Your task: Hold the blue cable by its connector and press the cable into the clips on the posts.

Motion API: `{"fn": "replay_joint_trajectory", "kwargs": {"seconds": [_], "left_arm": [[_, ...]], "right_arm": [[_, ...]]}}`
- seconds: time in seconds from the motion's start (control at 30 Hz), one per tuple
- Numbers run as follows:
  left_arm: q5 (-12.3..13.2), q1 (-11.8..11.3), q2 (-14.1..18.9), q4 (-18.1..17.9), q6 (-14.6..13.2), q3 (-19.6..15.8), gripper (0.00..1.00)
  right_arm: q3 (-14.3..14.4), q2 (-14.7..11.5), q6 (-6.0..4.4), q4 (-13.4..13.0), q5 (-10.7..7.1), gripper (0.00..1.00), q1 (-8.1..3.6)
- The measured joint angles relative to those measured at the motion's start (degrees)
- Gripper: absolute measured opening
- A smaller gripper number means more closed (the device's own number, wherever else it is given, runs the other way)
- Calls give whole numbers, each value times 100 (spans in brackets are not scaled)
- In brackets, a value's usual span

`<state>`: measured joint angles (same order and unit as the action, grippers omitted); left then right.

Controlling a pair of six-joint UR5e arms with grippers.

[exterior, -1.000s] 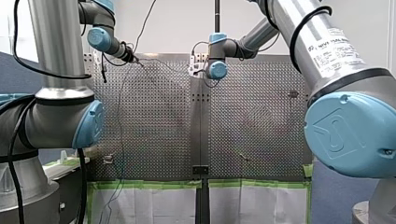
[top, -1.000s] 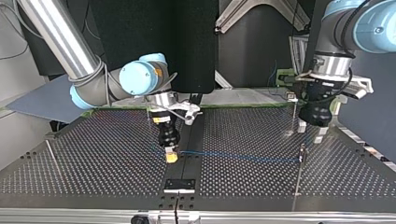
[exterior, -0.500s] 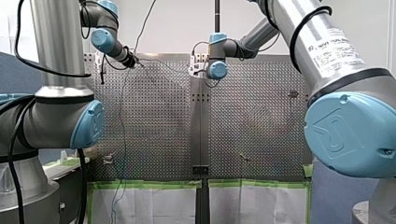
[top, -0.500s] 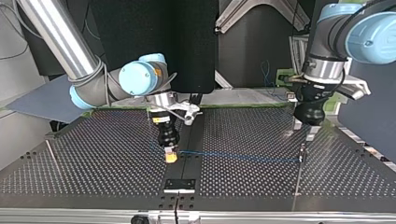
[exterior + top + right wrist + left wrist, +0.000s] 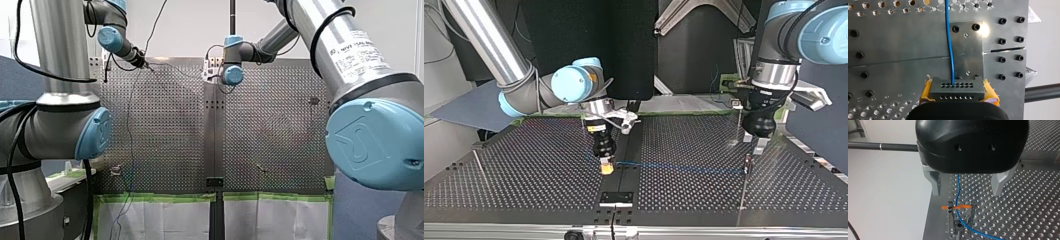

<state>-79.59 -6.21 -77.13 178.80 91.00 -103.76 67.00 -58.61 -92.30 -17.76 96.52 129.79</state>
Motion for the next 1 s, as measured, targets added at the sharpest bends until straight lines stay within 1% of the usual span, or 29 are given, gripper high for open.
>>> {"fn": "replay_joint_trajectory", "kwargs": {"seconds": [0.2,0.57,0.87,1.0], "left_arm": [[-20,28,6,6,-65,8,100],[-53,117,11,20,-84,8,100],[-137,174,11,30,-99,7,100],[-237,208,11,33,-100,7,100]], "right_arm": [[0,1,-19,-3,0,0,0],[3,1,-26,6,-5,0,4],[2,1,-26,8,-8,0,6],[2,2,-26,9,-9,0,7]]}}
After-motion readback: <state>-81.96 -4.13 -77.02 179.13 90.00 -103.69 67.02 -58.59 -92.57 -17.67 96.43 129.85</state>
